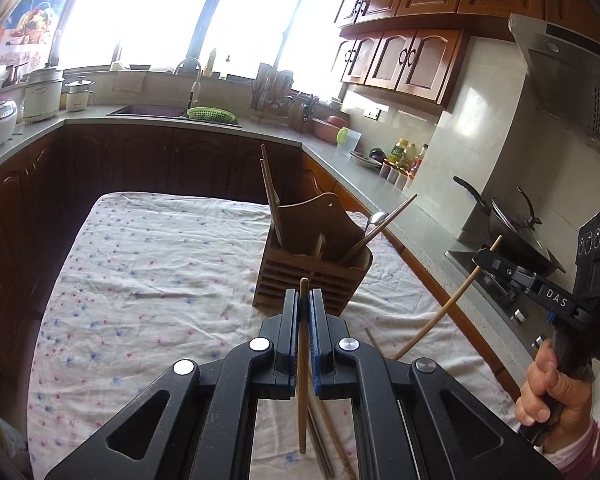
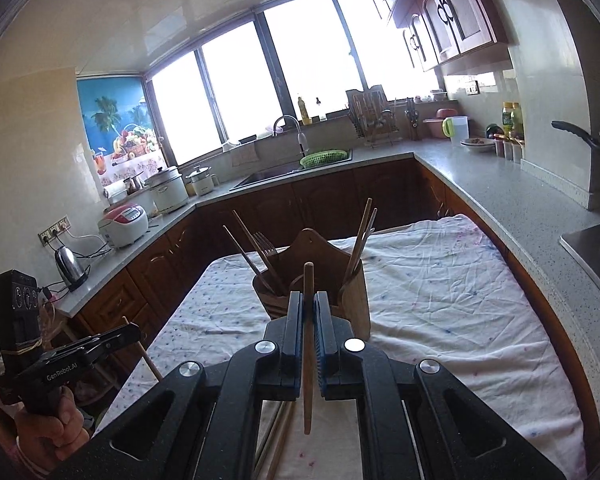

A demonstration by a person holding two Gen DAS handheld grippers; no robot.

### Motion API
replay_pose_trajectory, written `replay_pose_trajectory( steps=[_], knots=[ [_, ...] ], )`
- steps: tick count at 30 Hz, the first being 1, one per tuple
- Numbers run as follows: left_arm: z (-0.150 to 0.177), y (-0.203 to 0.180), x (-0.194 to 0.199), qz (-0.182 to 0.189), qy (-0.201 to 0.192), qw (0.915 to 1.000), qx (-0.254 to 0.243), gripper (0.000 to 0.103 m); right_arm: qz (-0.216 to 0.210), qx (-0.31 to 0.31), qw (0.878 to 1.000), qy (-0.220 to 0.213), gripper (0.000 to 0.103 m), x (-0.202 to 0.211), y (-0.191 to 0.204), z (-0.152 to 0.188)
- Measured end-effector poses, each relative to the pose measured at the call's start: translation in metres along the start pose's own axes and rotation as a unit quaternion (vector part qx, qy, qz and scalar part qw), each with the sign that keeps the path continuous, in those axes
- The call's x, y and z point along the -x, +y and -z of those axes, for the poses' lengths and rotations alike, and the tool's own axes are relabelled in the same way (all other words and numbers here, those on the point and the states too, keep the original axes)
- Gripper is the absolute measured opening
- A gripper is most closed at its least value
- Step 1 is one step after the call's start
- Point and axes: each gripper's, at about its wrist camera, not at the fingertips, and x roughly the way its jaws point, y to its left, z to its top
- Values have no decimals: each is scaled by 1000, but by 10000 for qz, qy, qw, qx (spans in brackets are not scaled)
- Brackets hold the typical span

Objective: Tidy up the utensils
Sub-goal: 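Carry both chopsticks to the holder and lower them into its slots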

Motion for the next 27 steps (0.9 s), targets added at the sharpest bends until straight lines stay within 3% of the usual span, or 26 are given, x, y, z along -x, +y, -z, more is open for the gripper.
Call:
replay_pose_trajectory(
  steps=[19, 27],
  knots=[
    [-38, 7, -11, -10, -482, 9988, 88, 3, 51, -7, 9998, -213, 5, -4, -6, -14],
    [-79, 7, -17, -37, -1094, 9940, 22, 3, 111, -32, 9978, -649, 5, -7, -9, -48]
  ],
)
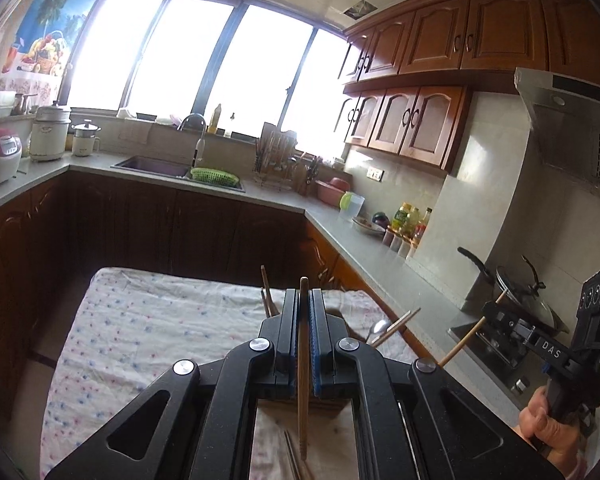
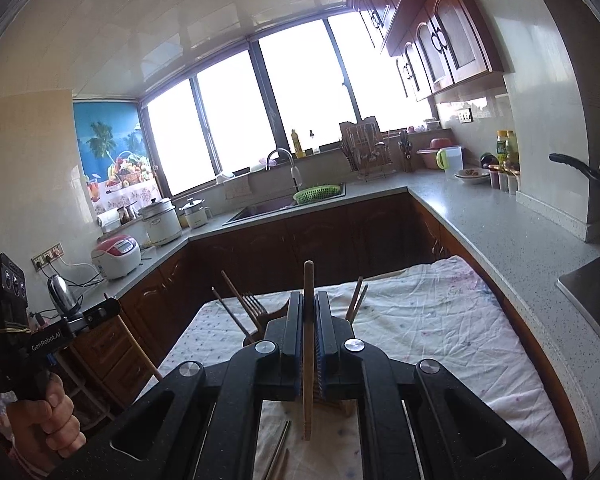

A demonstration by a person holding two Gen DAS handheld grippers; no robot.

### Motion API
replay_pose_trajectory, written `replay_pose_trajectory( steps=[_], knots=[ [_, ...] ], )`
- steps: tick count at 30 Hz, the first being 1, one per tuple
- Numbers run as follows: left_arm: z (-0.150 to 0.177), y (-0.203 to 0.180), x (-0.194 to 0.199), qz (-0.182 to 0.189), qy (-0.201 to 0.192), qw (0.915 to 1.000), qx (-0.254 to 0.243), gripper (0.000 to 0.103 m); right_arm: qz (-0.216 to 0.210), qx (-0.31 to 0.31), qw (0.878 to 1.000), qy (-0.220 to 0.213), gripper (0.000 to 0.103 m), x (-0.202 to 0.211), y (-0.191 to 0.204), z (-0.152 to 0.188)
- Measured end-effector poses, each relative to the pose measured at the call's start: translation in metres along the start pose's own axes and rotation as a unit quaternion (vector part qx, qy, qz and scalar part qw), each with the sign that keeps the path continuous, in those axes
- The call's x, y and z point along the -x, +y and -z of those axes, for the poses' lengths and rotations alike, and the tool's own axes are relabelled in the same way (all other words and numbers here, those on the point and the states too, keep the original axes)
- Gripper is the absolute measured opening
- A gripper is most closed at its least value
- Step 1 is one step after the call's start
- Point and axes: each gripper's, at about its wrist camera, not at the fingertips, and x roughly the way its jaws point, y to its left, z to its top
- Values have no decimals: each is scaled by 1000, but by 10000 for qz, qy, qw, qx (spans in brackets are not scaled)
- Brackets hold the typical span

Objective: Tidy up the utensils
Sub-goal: 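Carry both chopsticks to the holder and lower them into its slots, then open both tools to release the chopsticks and withdraw over the cloth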

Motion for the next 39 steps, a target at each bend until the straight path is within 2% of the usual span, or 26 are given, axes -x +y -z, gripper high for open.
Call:
replay_pose_trajectory(
  steps=[7, 12, 22, 27, 32, 39],
  knots=[
    [-24, -2, -28, -110, -561, 9983, 111, 3, 65, 45, 9986, -519, 5, -19, 4, -39],
    [-23, 4, -69, -318, -699, 9967, 271, 3, 167, 73, 9982, -579, 5, -47, 1, -47],
    [35, 15, -142, -596, -253, 9961, 600, 3, 415, 56, 9985, -352, 5, -84, -11, -9],
    [45, 24, -166, -621, 82, 9958, 671, 4, 458, -8, 9989, -80, 5, -96, -16, 14],
    [33, 29, -161, -606, 146, 9964, 571, 4, 469, -49, 9986, 238, 6, -108, -20, 29],
    [32, 34, -159, -589, 202, 9966, 533, 5, 504, -89, 9982, 301, 6, -110, -23, 27]
  ],
)
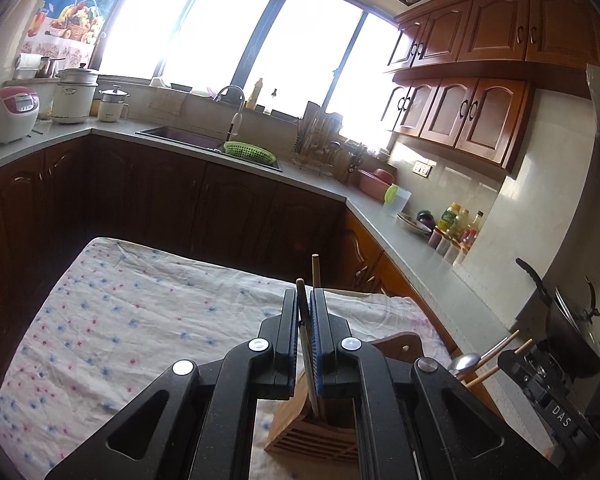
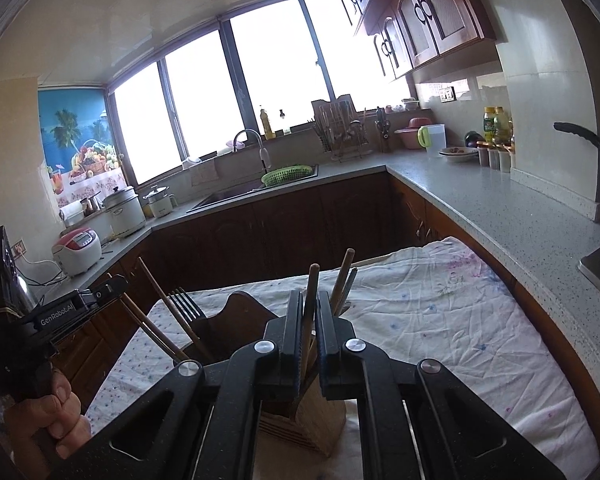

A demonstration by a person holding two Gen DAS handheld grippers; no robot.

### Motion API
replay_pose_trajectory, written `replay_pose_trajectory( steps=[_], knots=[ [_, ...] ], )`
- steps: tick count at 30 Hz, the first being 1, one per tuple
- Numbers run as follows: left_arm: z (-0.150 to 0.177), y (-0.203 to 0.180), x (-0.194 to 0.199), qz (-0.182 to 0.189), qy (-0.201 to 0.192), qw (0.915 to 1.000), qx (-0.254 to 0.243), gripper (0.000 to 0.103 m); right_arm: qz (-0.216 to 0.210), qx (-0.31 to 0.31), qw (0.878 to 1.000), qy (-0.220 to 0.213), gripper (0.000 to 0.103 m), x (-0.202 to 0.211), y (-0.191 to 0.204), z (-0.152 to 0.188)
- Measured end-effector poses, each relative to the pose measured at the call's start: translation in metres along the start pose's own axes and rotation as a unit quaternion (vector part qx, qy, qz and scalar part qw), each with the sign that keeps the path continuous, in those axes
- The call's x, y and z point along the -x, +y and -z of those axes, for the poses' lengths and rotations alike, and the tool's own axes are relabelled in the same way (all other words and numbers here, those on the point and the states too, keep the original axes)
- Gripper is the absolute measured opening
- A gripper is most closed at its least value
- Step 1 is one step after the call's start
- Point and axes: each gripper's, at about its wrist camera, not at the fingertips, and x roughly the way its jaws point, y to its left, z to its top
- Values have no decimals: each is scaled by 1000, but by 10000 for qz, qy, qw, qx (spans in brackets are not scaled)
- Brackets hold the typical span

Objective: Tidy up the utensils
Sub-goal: 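Open both tools to release the chopsticks and withdraw over the cloth, then grasp a metal chopstick with the left tool while the right tool grasps a wooden chopstick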

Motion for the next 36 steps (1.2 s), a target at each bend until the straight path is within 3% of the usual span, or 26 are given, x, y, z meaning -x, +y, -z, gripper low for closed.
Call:
replay_pose_trajectory(
  steps=[5, 8, 9, 10, 11, 12, 14, 16, 19, 23, 31, 36],
  knots=[
    [1, -3, 1, -29, 102, 9999, -54, 6, -26, -66, 10000, 42, 10, 0, -1, -1],
    [-5, -4, 11, 69, 26, 10000, 17, 22, -75, -140, 9999, 8, 13, 4, -2, -2],
    [-7, -4, 16, 80, -39, 10000, 20, 29, -87, -156, 9998, -47, 20, 7, -3, -4],
    [-8, -5, 21, 84, -92, 9999, 18, 36, -129, -171, 9997, -123, 36, 12, -3, -6],
    [-10, -5, 27, 84, -127, 9999, 23, 40, -163, -187, 9995, -208, 45, 18, -3, -8],
    [-11, -5, 33, 87, -172, 9998, 42, 51, -198, -199, 9991, -306, 57, 24, -3, -10],
    [-7, -4, 47, 99, -275, 9996, 49, 58, -205, -213, 9983, -509, 63, 38, -3, -13],
    [-1, -2, 60, 16, -293, 9996, 38, 78, -251, -241, 9973, -648, 82, 50, -4, -15],
    [13, 4, 82, -17, -339, 9994, 78, 82, -278, -248, 9955, -867, 100, 68, -6, -13],
    [37, 14, 105, -122, -197, 9996, 166, 86, -247, -280, 9956, -861, 101, 84, -11, -1],
    [81, 25, 142, -326, 336, 9983, 347, 87, -102, -525, 9979, -371, 101, 101, -28, 46],
    [87, 24, 147, -446, 601, 9964, 407, 87, 6, -604, 9982, -57, 101, 111, -39, 74]
  ],
)
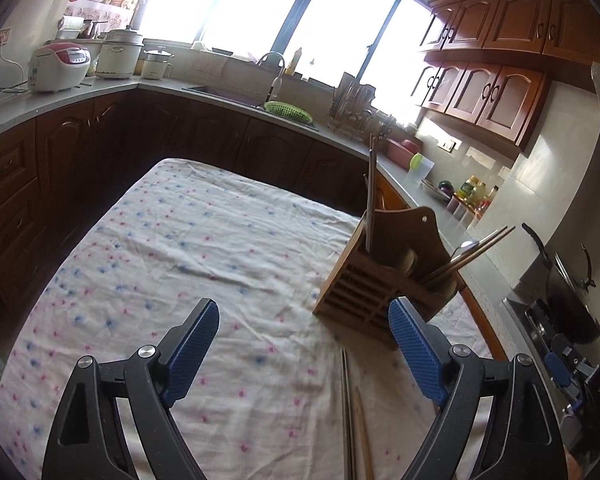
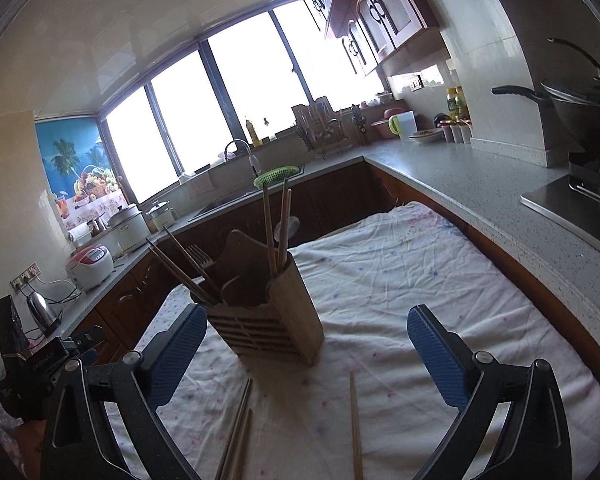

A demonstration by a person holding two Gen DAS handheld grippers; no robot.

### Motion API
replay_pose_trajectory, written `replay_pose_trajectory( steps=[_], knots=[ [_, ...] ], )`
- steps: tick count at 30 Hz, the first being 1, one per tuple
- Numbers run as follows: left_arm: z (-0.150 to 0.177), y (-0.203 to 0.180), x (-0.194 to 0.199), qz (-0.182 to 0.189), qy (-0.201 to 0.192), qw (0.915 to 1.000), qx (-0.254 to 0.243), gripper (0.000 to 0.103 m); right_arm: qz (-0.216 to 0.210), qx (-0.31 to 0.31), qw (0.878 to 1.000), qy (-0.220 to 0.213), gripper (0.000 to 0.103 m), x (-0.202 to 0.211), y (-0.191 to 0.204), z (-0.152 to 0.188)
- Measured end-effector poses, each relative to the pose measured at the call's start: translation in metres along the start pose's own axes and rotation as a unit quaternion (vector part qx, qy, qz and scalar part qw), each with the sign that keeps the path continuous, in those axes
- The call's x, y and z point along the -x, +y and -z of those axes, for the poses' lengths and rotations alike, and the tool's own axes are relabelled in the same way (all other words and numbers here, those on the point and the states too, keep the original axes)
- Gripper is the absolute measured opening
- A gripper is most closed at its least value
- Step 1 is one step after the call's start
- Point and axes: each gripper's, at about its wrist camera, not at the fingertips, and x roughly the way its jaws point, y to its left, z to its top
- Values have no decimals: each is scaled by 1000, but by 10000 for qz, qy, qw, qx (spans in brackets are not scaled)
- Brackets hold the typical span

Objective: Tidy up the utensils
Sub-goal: 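Grasp a metal chopstick with the left tool while the right tool grasps a wooden chopstick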

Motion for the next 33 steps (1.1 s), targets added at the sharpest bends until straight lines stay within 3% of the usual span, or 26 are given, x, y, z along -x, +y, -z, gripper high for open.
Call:
replay_pose_trajectory(
  steps=[19, 29, 33],
  knots=[
    [30, -15, -9, -154, 688, 9973, -211, 87, 242, 62, 9982, 554, 101, 6, -15, 45],
    [38, -34, -50, -298, 1227, 9898, -667, 85, 257, 190, 9953, 911, 100, -13, -18, 58],
    [38, -45, -75, -374, 1412, 9854, -879, 77, 283, 191, 9941, 1031, 92, -20, -21, 60]
  ],
)
